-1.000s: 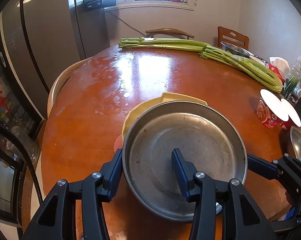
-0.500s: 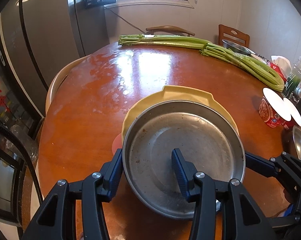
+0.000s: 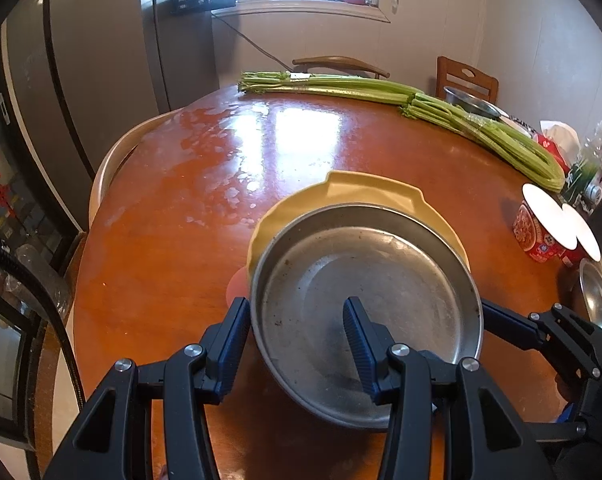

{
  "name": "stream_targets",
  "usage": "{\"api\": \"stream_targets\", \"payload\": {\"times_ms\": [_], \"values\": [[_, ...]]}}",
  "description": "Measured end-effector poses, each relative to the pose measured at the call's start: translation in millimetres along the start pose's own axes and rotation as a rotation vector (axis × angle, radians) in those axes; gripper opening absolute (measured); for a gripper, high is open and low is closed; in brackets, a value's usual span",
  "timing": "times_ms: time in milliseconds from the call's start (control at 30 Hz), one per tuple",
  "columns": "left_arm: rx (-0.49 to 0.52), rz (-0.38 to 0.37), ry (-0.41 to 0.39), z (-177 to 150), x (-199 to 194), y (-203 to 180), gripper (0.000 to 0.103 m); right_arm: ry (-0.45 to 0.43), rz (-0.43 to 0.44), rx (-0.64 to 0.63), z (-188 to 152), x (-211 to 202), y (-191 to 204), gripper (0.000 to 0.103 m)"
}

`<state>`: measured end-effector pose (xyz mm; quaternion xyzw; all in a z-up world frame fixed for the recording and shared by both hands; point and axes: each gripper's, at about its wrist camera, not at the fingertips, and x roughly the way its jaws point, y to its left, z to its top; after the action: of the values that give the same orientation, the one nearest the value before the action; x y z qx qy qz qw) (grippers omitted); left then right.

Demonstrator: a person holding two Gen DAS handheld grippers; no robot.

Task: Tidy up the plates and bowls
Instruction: 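Set the steel tray down on the plate stack and open the left tool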

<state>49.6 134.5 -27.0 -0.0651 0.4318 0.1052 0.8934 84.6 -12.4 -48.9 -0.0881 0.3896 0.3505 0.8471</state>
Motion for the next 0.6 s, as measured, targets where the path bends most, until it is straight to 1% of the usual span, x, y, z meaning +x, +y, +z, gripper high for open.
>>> {"api": "stream_targets", "payload": {"times_ms": [333, 600], "values": [[-0.022, 0.004, -0.002, -1, -2, 7, 0.048, -0.004, -0.035, -0.018, 4, 5, 1, 0.057], [-0.040, 0.002, -0.019, -2, -11, 16, 0.048, -0.034, -0.069, -0.039, 8, 8, 1, 0.057]]}}
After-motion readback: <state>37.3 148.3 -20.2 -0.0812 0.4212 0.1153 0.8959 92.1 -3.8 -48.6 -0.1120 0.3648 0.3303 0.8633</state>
